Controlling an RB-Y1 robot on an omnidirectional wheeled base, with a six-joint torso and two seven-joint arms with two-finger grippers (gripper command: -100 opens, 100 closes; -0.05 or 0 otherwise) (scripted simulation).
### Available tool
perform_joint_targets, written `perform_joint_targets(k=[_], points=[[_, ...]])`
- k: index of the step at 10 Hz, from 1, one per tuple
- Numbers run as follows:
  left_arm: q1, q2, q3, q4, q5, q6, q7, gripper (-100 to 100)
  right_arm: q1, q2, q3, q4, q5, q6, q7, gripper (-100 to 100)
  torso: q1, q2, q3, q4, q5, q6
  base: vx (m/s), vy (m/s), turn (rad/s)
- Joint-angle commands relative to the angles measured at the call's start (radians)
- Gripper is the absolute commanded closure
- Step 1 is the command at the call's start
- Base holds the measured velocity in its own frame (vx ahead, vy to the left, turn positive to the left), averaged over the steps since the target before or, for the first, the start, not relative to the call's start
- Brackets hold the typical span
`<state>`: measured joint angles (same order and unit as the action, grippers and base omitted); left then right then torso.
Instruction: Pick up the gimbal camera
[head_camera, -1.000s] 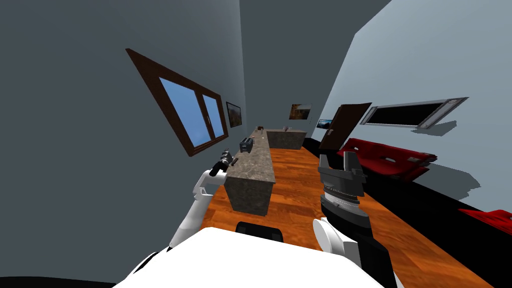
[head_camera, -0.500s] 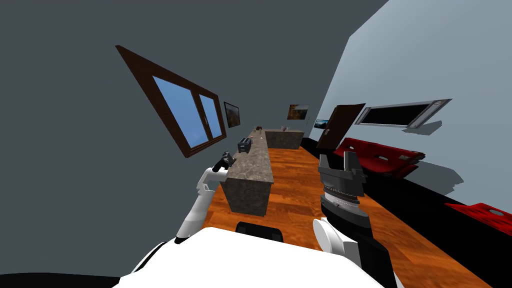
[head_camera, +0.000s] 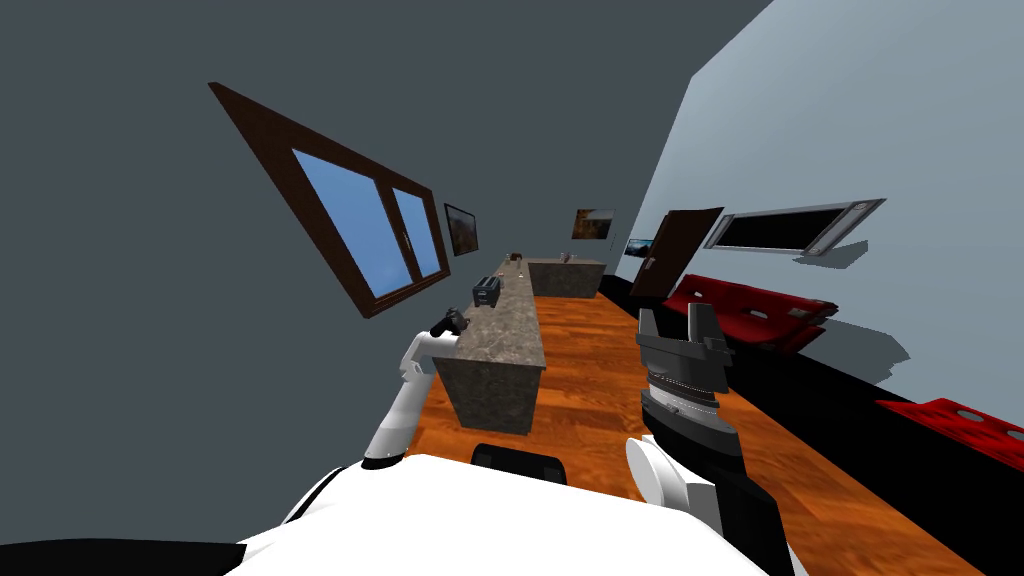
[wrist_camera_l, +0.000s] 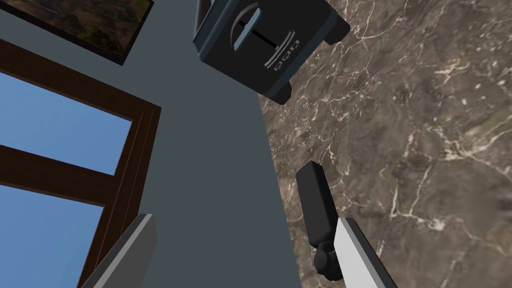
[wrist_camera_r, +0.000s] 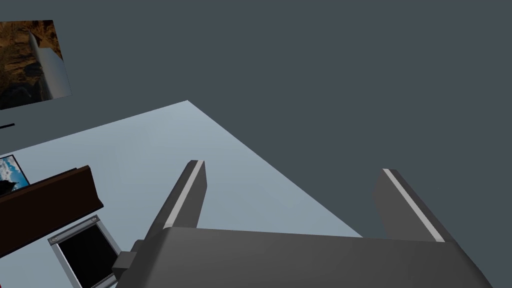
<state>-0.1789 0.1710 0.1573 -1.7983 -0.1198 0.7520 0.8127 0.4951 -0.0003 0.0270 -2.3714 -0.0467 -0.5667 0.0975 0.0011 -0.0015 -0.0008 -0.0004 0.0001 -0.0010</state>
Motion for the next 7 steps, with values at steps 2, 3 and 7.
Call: perform_joint_targets(k=[2, 3, 7], points=[[-0.021, -0.006, 0.009, 0.027, 0.001, 0.075, 0.060, -100, 0.000, 0.000, 0.000, 0.000, 0.000, 0.000, 0.000, 0, 0.000, 0.000, 0.000, 0.000, 0.000, 0.000, 0.033, 0.010, -0.026], [-0.040, -0.009, 0.018, 0.053, 0.004, 0.107, 0.098, -100, 0.000, 0.000, 0.000, 0.000, 0.000, 0.000, 0.000, 0, 0.000, 0.000, 0.000, 0.000, 0.000, 0.000, 0.038, 0.012, -0.031], [-0.074, -0.012, 0.036, 0.105, 0.010, 0.213, 0.191, -100, 0.000, 0.000, 0.000, 0.000, 0.000, 0.000, 0.000, 0, 0.000, 0.000, 0.000, 0.000, 0.000, 0.000, 0.034, 0.014, -0.020]])
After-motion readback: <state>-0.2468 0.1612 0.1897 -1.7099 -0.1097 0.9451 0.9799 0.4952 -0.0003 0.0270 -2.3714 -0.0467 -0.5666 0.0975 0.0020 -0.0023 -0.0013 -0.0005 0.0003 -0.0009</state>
